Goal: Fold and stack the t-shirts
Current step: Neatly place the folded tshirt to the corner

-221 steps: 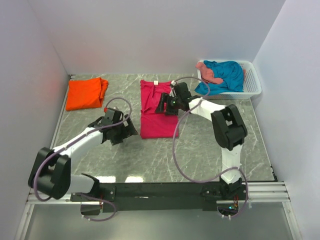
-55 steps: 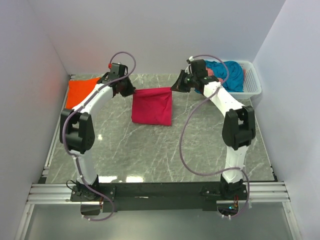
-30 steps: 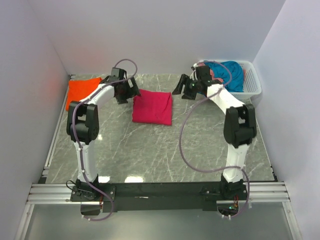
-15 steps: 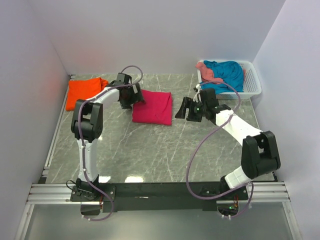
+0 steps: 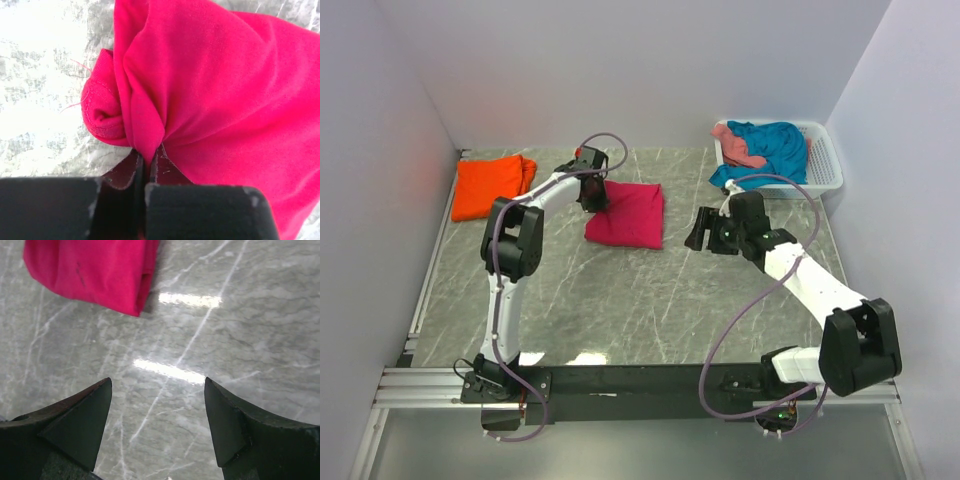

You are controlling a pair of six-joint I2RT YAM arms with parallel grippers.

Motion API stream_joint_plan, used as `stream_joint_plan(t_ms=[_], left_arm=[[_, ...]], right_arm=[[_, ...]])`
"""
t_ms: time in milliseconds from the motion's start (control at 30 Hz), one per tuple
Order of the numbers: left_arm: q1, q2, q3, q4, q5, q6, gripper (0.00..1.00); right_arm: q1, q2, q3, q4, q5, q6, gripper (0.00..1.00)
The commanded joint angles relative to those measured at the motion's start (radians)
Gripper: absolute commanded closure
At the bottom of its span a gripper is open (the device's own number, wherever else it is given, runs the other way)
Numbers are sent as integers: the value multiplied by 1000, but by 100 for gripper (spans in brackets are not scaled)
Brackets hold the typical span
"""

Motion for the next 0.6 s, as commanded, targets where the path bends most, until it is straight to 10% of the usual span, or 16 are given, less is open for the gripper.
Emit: stream_joint_plan(t_ms=[0, 567], left_arm=[[-8, 49, 43, -113, -128, 43, 99], [58, -188, -26, 112, -771, 518, 99]], right_arm=[[-4, -51, -29, 4, 75, -31, 19], [-4, -98, -70, 16, 218, -63, 19]])
